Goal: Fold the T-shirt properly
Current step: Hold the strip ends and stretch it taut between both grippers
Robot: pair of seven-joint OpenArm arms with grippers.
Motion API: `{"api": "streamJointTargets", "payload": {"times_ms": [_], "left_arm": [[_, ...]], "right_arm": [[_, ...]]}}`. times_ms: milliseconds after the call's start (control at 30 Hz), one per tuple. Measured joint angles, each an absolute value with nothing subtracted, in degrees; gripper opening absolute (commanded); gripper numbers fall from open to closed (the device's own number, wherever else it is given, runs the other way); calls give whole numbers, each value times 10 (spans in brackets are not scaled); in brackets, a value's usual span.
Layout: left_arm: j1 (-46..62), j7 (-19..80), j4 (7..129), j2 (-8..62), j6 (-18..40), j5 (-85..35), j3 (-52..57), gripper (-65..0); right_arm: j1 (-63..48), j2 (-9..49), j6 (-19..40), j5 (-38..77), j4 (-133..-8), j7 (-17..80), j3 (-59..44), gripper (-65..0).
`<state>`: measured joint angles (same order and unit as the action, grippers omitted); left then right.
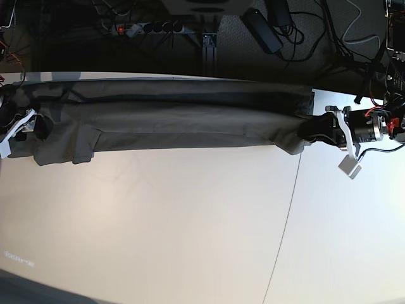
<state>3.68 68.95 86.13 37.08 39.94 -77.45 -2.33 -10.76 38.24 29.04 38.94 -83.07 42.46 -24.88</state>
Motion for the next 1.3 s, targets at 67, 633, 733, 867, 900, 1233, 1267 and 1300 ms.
{"api": "streamJointTargets", "payload": {"times_ms": [67, 633, 733, 867, 900, 1233, 1267, 1300], "left_arm": [[37, 689, 861, 370, 399, -775, -23, -650], [38, 689, 861, 370, 399, -775, -23, -650], [38, 689, 861, 370, 399, -775, -23, -650], [38, 690, 861, 370, 399, -775, -23, -650], [38, 690, 861, 370, 399, -775, -23, -650], [38, 690, 861, 370, 399, -777, -23, -650], [38, 689, 861, 370, 399, -778, -23, -650], [38, 690, 861, 370, 399, -779, -23, -650]], "right_arm": [[-89, 383, 290, 387, -831, 424, -259, -249], [44, 364, 290, 402, -642, 423, -263, -249], [56, 352, 291, 402, -635, 425, -263, -249], [61, 343, 291, 403, -635, 422, -259, -249], [62, 342, 291, 402, -635, 421, -256, -249], [89, 326, 291, 394, -584, 408, -221, -250], [90, 328, 291, 394, -584, 409, -212, -251], [91, 329, 291, 394, -584, 410, -205, -251]]}}
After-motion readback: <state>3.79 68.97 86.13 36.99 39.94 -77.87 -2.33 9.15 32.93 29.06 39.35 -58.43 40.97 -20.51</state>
